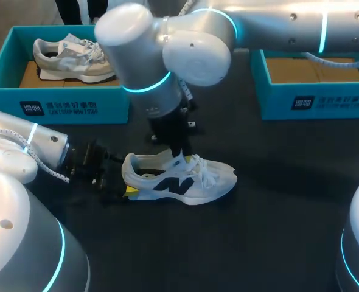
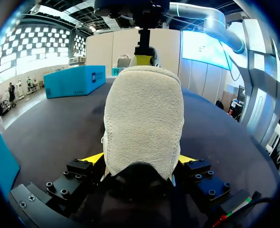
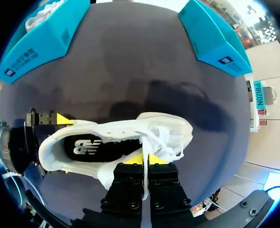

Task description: Take the shoe out of the shoebox, open the shoe tongue, remove and reinsert the insole, then place the shoe into the shoebox

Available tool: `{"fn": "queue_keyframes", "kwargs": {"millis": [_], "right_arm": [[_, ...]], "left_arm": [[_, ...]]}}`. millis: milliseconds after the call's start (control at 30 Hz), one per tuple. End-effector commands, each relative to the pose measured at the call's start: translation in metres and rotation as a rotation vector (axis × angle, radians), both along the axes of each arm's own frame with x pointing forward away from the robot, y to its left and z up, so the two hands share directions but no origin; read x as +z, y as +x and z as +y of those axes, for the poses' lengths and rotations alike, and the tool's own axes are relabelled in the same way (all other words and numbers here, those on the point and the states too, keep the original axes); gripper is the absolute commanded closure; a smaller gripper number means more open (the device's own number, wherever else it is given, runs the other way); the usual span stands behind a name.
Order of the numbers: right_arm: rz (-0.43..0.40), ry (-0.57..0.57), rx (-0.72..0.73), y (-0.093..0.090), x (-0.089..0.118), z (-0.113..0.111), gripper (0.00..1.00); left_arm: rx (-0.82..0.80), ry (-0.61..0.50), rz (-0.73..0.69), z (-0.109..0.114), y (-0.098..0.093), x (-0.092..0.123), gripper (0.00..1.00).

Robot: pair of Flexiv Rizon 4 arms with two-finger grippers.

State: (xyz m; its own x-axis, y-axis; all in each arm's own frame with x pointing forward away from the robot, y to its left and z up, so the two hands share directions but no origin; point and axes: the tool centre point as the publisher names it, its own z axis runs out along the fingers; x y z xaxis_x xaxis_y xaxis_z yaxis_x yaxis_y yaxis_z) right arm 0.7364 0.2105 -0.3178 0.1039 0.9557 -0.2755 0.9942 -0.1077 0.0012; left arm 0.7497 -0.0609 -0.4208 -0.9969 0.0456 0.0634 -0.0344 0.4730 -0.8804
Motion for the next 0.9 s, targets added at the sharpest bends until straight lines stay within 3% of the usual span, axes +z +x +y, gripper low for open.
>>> {"fn": "queue_keyframes", "kwargs": {"millis": [33,300,467,900], "right_arm": [[-0.078,-0.009,-0.268,-0.001,0.004,-0.009,1.00],[0.002,-0.046,-0.019,0.004,0.000,-0.013,1.00],[0.038,-0.095,0.061,0.005,0.001,-0.019,1.00],[0.078,-0.097,0.265,0.011,0.011,-0.033,1.00]], "left_arm": [[-0.001,0.003,0.000,-0.001,0.002,-0.001,1.00],[-0.001,0.003,0.000,-0.001,0.002,-0.001,1.00],[-0.001,0.003,0.000,-0.001,0.002,-0.001,1.00],[-0.001,0.003,0.000,-0.001,0.002,-0.001,1.00]]}}
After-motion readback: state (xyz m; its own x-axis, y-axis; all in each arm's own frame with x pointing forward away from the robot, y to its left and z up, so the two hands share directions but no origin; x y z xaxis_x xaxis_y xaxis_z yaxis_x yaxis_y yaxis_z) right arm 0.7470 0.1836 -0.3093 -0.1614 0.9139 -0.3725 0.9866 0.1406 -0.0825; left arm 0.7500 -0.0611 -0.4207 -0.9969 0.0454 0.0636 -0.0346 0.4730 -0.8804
